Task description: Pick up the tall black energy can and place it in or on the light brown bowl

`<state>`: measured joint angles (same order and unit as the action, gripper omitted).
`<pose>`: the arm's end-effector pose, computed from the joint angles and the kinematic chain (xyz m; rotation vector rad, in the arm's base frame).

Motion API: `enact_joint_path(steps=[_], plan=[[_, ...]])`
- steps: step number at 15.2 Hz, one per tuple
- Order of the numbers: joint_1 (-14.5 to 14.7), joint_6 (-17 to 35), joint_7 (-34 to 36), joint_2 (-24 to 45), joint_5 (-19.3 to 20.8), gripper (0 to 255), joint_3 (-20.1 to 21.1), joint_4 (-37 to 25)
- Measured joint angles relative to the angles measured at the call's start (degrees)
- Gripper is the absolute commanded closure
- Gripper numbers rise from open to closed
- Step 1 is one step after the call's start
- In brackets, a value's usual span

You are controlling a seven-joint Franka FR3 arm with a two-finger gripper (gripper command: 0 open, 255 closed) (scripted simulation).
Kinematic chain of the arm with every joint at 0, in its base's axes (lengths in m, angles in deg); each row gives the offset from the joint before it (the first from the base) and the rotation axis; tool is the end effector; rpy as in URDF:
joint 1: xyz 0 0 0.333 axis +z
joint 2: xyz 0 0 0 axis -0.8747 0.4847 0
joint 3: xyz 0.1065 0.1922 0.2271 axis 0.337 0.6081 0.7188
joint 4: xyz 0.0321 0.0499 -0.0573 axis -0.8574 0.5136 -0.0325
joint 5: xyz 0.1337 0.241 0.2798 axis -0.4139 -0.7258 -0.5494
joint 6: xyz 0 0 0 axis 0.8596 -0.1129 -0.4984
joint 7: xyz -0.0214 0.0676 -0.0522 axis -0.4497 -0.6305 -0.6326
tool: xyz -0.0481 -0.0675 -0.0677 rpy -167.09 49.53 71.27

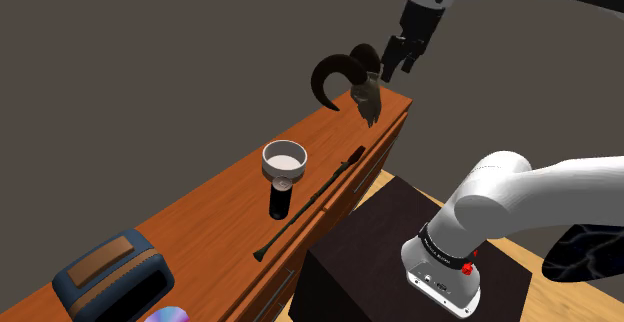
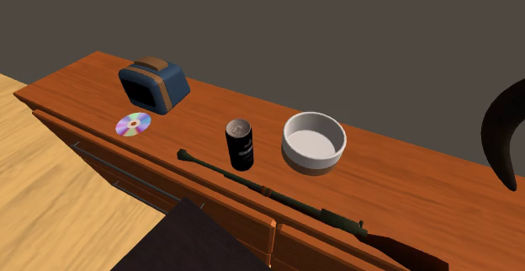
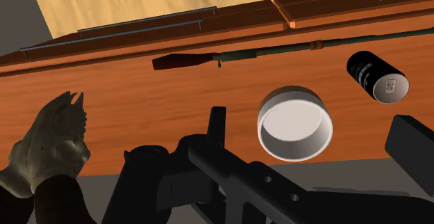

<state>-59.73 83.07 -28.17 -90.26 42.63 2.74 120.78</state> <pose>0.3028 0.0002 0.6109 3.0748 0.0041 0.0936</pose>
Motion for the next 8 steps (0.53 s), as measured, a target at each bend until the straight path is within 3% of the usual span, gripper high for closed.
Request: enact_joint_path(steps=[4, 8], plan=[[0.43, 3.05, 1.80, 0.94, -1.02, 0, 1.27, 2.51], [1.35, 9.47, 5.19, 3.02, -2.99, 0, 3.73, 7.51]])
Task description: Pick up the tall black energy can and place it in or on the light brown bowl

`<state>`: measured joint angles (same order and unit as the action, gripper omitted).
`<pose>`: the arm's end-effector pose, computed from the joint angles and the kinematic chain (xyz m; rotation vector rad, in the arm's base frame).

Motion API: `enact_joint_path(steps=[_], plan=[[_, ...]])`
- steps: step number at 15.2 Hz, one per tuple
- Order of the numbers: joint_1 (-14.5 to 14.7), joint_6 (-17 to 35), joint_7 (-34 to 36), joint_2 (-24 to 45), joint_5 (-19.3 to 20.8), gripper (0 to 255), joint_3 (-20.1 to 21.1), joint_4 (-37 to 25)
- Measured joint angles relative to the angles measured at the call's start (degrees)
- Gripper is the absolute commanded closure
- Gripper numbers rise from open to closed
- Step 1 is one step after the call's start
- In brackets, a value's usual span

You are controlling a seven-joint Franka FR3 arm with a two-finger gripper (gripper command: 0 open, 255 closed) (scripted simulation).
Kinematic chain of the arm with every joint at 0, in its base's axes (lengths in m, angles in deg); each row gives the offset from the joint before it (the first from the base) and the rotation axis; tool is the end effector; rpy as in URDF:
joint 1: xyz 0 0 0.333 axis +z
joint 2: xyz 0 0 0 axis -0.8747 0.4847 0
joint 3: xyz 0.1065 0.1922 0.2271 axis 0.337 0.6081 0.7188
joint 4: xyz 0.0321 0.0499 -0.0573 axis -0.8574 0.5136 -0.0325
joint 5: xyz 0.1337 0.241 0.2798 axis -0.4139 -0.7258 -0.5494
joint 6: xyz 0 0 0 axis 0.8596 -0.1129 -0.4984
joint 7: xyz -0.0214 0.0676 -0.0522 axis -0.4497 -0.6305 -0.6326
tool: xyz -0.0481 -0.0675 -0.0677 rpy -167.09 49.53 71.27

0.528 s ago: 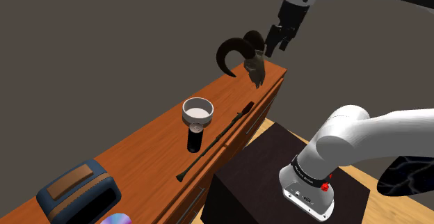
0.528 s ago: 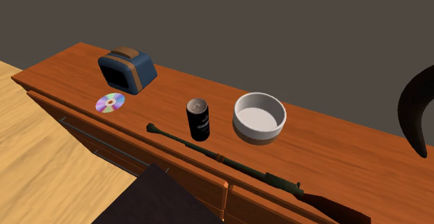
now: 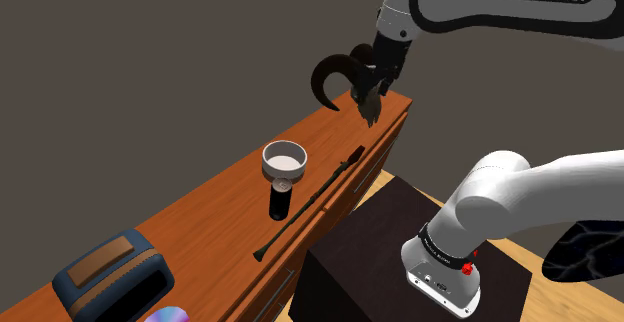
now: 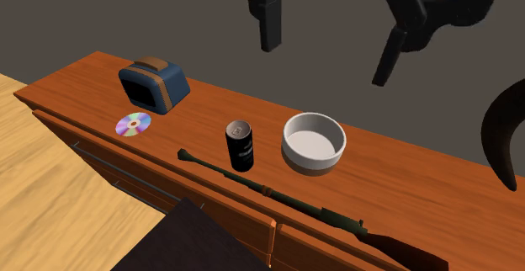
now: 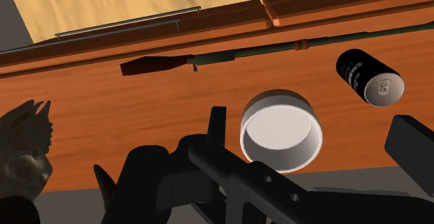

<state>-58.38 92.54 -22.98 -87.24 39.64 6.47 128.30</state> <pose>0.3258 0.0392 0.5459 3.0863 -0.0193 0.0701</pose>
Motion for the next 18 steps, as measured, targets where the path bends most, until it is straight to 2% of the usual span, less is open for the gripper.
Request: enact_joint_path(steps=[7, 12, 18], plan=[[1.55, 11.79, 5.59, 7.62, -2.97, 0, 4.39, 5.12], [2.67, 21.24, 10.24, 16.01, -4.68, 0, 8.19, 6.73], [3.13, 31.29, 15.85, 28.15, -4.55, 0, 12.16, 5.29]])
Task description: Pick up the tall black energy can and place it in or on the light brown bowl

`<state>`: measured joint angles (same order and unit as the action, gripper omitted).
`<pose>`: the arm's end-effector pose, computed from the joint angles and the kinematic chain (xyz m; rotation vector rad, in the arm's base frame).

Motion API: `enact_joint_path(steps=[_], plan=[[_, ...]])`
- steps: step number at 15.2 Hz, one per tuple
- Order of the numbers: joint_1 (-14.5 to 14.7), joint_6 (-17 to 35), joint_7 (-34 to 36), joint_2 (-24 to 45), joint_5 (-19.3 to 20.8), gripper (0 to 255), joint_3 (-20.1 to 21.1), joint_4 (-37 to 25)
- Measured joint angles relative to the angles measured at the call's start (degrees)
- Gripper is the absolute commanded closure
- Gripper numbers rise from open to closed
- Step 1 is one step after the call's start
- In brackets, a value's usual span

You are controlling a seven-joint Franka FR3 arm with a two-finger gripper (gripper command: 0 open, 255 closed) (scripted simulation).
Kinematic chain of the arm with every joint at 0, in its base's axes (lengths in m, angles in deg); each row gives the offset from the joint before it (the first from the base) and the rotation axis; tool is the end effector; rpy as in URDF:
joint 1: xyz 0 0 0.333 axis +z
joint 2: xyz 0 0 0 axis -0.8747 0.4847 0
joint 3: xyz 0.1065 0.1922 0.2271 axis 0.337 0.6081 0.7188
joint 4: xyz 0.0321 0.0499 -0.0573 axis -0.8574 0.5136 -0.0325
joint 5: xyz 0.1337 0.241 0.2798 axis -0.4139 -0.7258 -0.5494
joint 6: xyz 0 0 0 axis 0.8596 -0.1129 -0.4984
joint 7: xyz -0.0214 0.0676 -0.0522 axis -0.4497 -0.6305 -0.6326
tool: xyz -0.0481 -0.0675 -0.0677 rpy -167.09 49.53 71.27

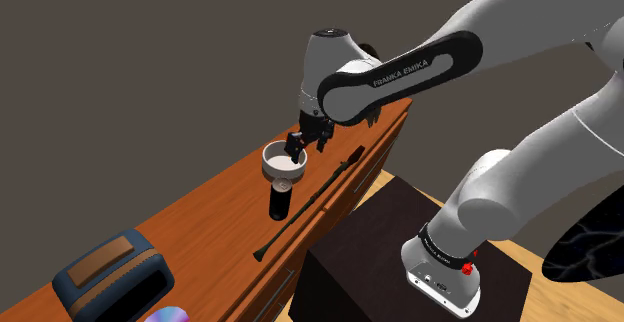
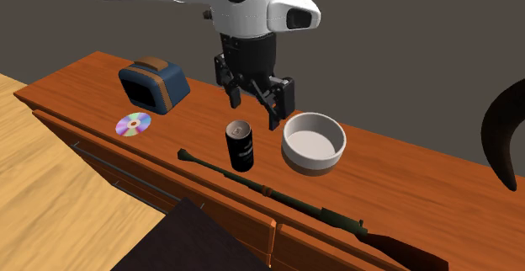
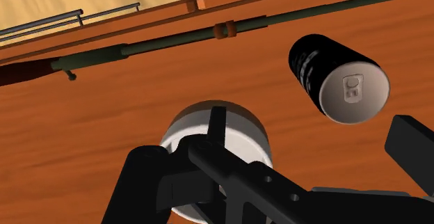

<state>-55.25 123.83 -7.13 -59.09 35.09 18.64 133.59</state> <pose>0.3994 0.1584 0.3577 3.1178 -0.0938 0.0057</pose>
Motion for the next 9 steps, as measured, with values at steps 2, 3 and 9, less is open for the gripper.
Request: enact_joint_path(steps=[2, 3, 9], plan=[[0.02, 3.22, 2.19, 4.54, 0.82, 0, 1.21, -1.04], [0.13, 4.80, 3.68, 7.13, 1.48, 0, 1.94, -1.93], [0.98, 12.19, 10.85, 19.97, 6.33, 0, 3.51, -6.31]])
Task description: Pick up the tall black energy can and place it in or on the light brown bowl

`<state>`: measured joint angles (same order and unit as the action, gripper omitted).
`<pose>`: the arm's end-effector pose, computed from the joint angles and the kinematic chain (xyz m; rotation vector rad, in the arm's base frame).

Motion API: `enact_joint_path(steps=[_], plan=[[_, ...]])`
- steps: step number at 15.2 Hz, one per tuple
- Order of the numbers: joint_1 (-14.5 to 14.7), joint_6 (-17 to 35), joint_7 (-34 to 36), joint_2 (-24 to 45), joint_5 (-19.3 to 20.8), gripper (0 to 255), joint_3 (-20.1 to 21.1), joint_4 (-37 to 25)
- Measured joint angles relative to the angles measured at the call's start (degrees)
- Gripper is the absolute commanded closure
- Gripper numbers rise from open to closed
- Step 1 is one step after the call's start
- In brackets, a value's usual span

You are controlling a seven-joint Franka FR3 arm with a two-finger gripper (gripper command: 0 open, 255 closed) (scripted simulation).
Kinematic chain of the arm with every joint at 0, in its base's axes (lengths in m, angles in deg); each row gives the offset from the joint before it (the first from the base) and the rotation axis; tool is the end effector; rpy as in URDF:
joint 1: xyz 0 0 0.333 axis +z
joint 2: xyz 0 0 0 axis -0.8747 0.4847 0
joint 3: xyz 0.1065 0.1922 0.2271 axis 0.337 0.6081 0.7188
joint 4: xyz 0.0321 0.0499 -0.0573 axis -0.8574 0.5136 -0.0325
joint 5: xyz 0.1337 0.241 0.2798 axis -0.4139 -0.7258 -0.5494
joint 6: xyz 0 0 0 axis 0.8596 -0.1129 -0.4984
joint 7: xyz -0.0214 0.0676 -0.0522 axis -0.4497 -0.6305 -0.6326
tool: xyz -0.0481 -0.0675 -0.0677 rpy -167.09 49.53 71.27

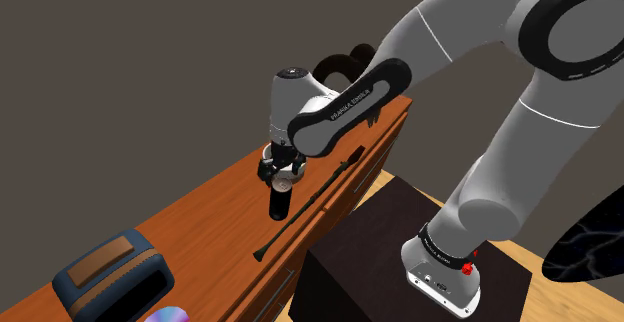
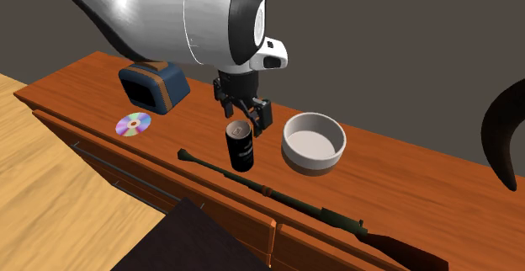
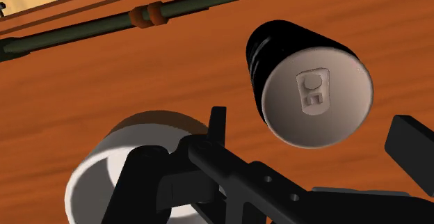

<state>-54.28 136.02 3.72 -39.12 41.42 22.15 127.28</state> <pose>0.4334 0.2150 0.2677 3.1325 -0.1302 -0.0251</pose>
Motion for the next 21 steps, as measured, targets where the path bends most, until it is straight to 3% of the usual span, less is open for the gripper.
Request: enact_joint_path(steps=[8, 14, 15, 21], plan=[[0.92, 6.16, 3.47, 6.81, 4.27, 0, -1.15, -0.17], [1.09, 6.57, 3.82, 7.34, 4.64, 0, -1.27, -0.30], [1.09, 6.57, 3.82, 7.34, 4.64, 255, -1.27, -0.30], [1.09, 6.58, 3.82, 7.36, 4.64, 255, -1.28, -0.29]])
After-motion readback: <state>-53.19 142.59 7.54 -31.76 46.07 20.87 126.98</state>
